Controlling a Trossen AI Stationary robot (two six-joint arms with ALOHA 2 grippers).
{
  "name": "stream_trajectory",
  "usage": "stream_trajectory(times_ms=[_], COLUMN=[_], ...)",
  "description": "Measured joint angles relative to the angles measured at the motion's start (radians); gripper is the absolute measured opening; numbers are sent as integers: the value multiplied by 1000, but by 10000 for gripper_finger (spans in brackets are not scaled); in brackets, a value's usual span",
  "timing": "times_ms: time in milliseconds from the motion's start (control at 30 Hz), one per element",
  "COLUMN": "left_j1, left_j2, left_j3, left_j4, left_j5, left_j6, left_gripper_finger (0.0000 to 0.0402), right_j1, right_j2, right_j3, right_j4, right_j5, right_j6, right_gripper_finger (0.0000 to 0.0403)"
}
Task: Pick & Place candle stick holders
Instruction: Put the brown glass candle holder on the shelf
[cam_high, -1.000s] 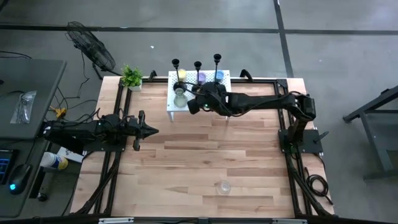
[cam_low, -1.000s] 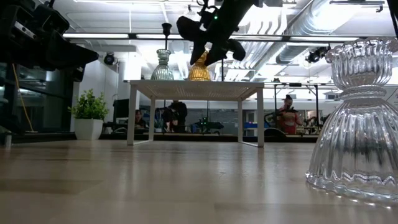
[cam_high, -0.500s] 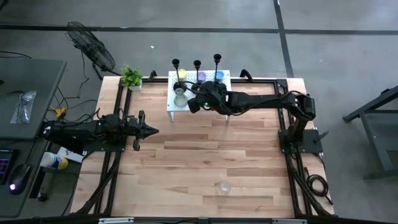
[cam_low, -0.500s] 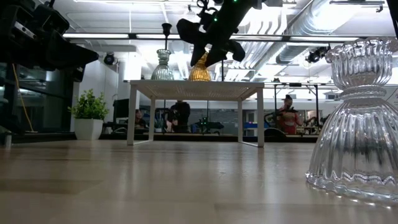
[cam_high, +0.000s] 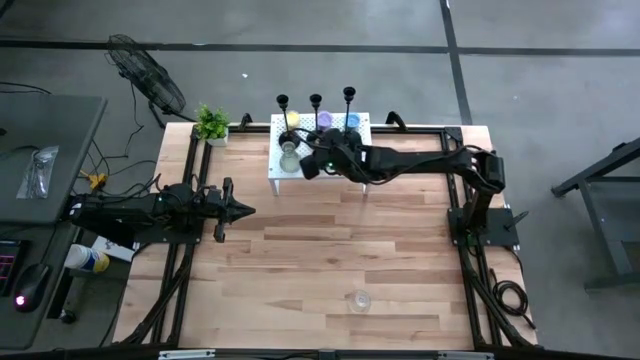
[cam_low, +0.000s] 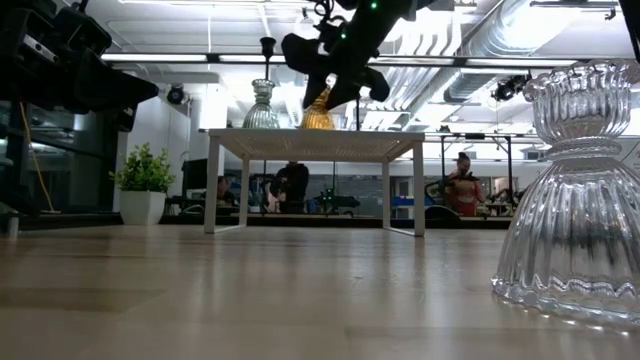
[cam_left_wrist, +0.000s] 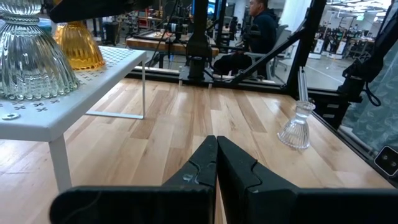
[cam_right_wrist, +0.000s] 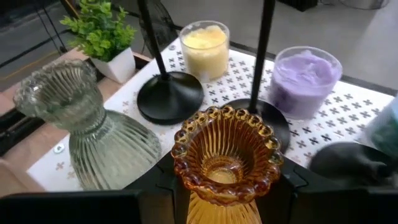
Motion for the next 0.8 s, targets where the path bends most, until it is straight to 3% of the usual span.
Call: stream_trajectory(times_ms=[533, 800], left_j1=[0, 0], left_j2=[0, 0], left_j3=[0, 0], left_j4=[0, 0], left_j5=[0, 0], left_j6=[0, 0], left_gripper_finger=[0, 0], right_j1=[7, 7], right_j2=[4, 6], right_j3=[0, -1], right_j4=[4, 1], right_j5=[9, -2], right_j6=[-2, 4], right_gripper_finger=[124, 148])
